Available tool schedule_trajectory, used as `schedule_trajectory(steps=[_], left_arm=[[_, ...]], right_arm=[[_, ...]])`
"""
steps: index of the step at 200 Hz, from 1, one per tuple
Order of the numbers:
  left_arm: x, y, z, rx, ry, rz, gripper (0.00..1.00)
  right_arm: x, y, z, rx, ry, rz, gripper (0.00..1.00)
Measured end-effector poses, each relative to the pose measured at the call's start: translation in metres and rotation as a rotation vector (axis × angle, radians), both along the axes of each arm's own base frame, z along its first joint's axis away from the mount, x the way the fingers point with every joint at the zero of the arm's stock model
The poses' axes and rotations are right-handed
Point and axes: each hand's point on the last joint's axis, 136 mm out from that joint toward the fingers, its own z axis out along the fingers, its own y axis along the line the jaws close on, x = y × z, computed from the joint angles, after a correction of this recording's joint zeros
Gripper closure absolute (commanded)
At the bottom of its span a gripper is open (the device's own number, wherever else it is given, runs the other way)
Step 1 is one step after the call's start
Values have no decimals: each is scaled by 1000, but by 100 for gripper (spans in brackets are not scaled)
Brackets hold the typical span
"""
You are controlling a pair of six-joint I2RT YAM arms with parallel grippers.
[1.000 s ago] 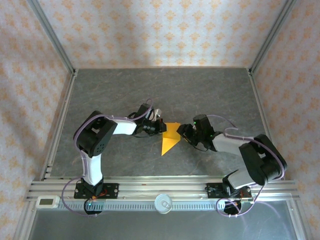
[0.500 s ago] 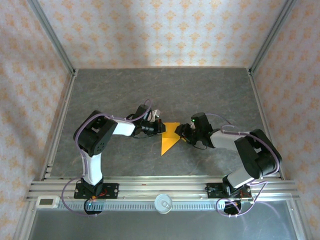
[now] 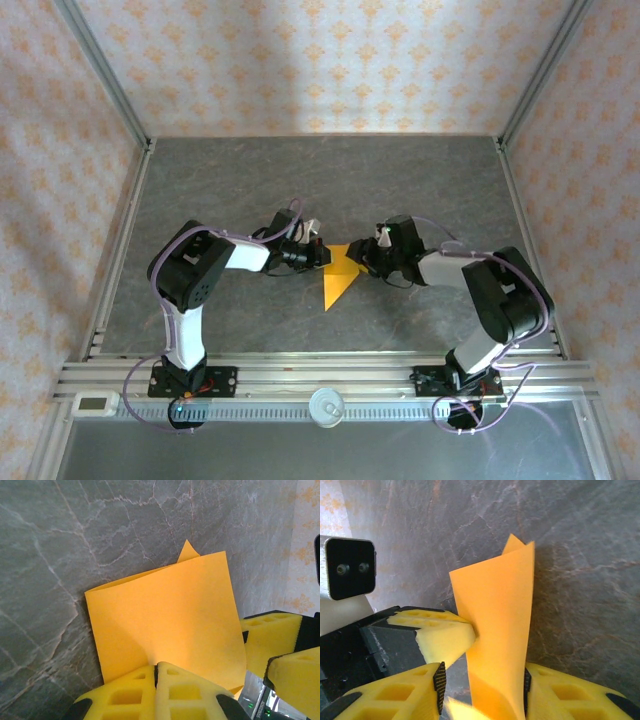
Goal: Fold a paper plane with a square sheet of paper (pick it up from the middle)
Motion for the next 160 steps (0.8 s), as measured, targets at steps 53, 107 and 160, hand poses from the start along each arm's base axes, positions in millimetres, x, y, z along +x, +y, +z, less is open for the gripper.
schedule_trajectory(steps=[53,107,160], left_arm=[[1,2,0,-3,2,2,98],[0,2,0,-6,1,1,98],[0,2,0,-9,2,-1,98]], right_arm=[[5,-1,-9,9,11,32,61],[7,5,-12,5,-6,114,65],[15,2,-13,0,-27,167,73]])
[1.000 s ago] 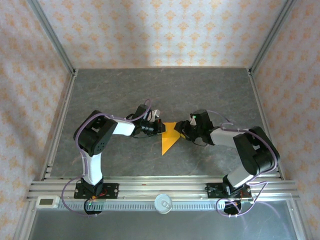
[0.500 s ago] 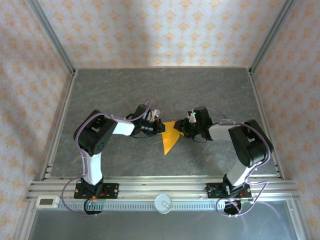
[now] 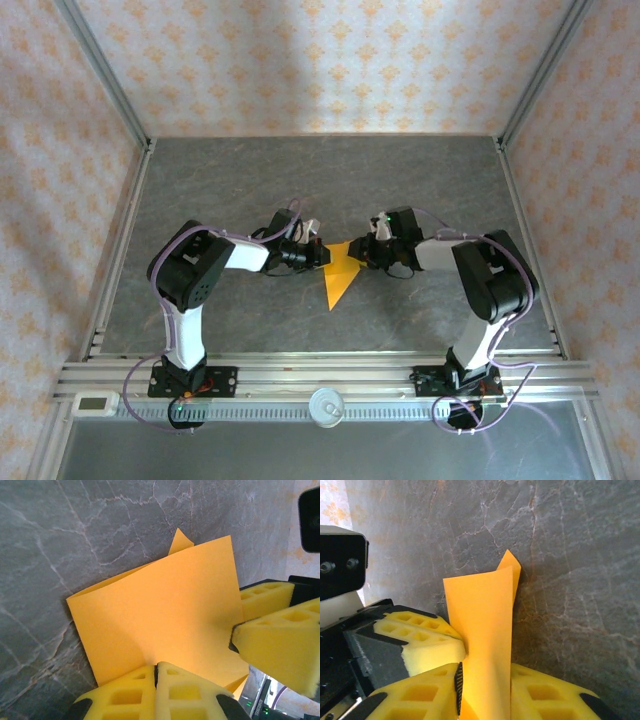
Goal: Fold a paper plane with a square sheet of paper (pick it up from the middle)
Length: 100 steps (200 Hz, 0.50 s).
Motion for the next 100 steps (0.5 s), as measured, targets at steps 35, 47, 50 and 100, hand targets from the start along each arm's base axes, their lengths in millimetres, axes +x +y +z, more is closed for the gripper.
schedule_trajectory(steps=[35,47,50,100], left_arm=[[0,1,0,-5,2,-5,98],[0,1,0,-4,0,-6,98],[0,1,0,-4,-1,-7,98],[0,1,0,-5,-1,-7,94]], right_arm=[[2,3,-2,-10,-1,36,81],[3,3,-2,-9,-3,44,84],[3,3,-3,-10,-1,45,85],[-1,1,-6,-14,14,61,97]])
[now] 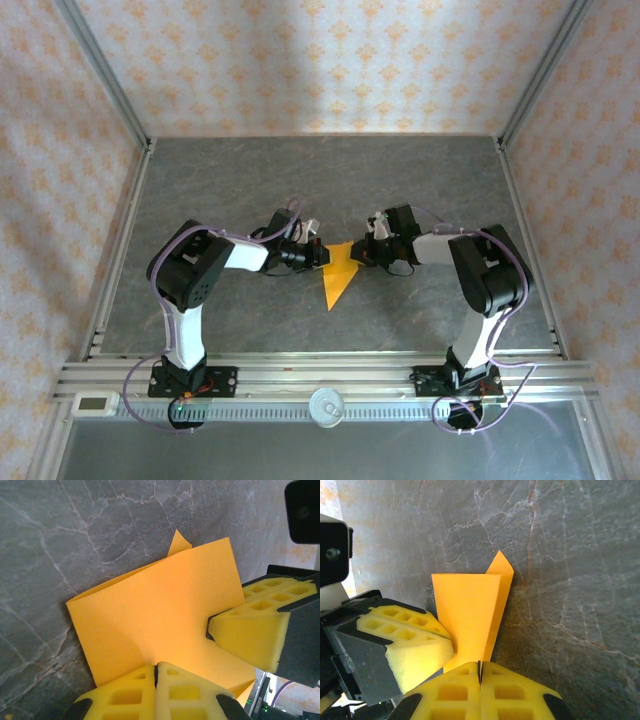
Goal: Fold a paper plane with a square sheet of paper (pick it up from the middle)
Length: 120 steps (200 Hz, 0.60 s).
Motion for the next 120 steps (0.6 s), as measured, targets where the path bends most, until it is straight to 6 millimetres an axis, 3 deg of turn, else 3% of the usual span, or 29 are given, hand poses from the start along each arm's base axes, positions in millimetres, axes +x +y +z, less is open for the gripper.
schedule_trajectory(steps=[33,54,89,120], left_arm=[[2,4,7,-4,-11,16,77],[5,10,29,-8,-73,41,71],[10,18,78,5,-260,67,69],[-9,11,88,116,-406,12,67]], right_arm=[[-2,-3,1,6,22,-43,100],[-7,-10,8,17,36,-124,100],[-2,-24,27,74,37,-334,100],[0,-33,30,119,62,-502,100]])
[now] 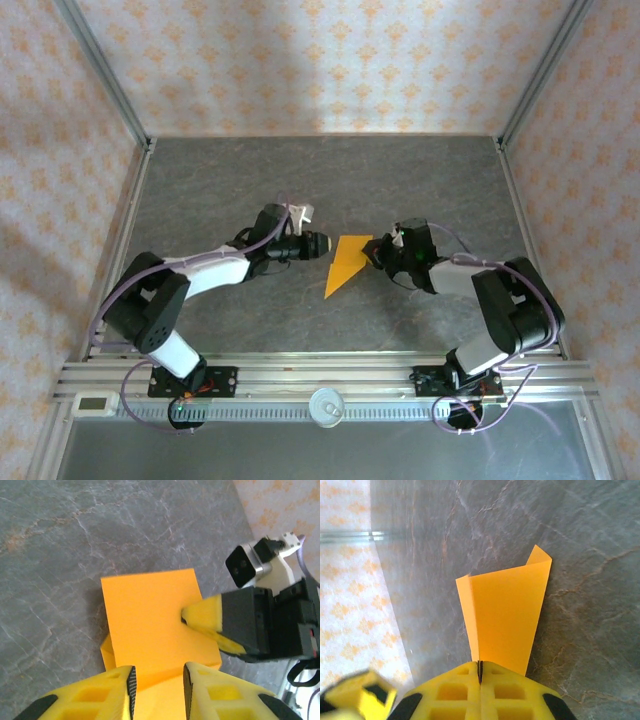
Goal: Fold a paper plane with a square sheet of paper (pick it up from the middle)
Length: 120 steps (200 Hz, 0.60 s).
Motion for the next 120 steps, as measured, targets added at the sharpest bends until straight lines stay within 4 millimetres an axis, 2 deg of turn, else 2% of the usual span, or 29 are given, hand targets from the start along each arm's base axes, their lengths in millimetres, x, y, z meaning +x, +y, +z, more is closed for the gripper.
schedule_trajectory(steps=[37,80,102,120], left_arm=[[-35,-12,-17,206,-115,-89,61],[-62,-23,-35,436,-252,-173,58],[-70,-28,-45,527,-297,-205,58],[-67,-27,-52,588,-313,-204,58]], right_arm=[[0,1,-3,33,32,-110,100],[5,2,4,61,25,-164,100],[7,2,6,70,22,-175,100],[8,2,6,74,23,-179,100]])
